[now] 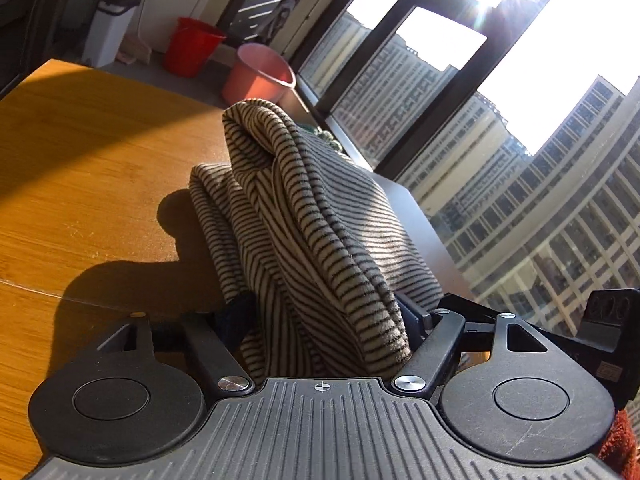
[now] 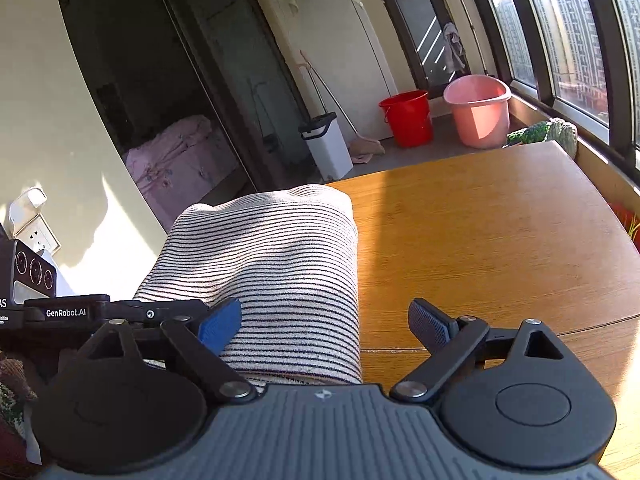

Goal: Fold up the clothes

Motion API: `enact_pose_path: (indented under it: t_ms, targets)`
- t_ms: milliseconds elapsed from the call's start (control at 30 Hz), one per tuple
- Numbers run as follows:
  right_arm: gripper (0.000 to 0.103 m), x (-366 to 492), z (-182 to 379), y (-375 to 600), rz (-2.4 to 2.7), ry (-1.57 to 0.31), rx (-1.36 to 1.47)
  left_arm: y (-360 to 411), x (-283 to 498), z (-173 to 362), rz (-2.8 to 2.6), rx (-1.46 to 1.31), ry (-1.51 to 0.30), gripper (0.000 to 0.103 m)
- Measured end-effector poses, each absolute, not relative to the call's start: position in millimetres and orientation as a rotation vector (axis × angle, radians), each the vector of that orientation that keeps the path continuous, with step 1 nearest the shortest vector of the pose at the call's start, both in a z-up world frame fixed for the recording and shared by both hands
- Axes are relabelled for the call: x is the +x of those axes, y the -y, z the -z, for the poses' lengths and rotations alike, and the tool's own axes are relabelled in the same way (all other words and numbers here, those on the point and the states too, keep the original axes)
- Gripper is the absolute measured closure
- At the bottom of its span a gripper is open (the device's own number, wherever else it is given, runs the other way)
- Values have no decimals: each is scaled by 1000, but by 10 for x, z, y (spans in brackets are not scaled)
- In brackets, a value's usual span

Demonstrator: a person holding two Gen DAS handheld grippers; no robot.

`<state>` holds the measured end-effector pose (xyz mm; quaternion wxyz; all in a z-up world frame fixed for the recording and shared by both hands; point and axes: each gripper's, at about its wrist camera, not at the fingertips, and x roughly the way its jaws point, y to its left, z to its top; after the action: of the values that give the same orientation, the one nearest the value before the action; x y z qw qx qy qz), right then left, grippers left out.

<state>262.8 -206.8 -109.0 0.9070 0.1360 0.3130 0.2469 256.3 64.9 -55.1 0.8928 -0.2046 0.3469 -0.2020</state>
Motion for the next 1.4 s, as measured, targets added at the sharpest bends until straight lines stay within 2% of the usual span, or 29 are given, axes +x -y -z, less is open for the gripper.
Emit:
enact_pose_path:
  t_ms: [33,100,667,900,1033,1133,1267,1400]
  targets:
    - [15,2664,1124,2047,-529,-658,295,-630,2543,539,410,-398,-715,33]
    - [32,2717,1171,2001,-589,-678,333,-652,2497,544,399,-387,-708,35]
    - [28,3360,1153,419,-727,-640,148,-1892,2708,438,123,-404,-606,33]
    - [20,3638,1113,236,-767,-606,48,-2044,2629,-90,137,-365,-467,35]
    - [20,3732,1118,308,-770,-612,63,-1896,2969,-297,209,-364,-417,35]
    - [20,3688,1085,311,-747,-562,-2,-1781,3279,-310,252,-363,-433,35]
    - [20,3638,1024,375,-679,-512,-24,-1804,3694,-15,215,-406,-561,37]
    - [20,3482,906,377,-751,-488,54,-1883,3675,212,215,-376,-558,40]
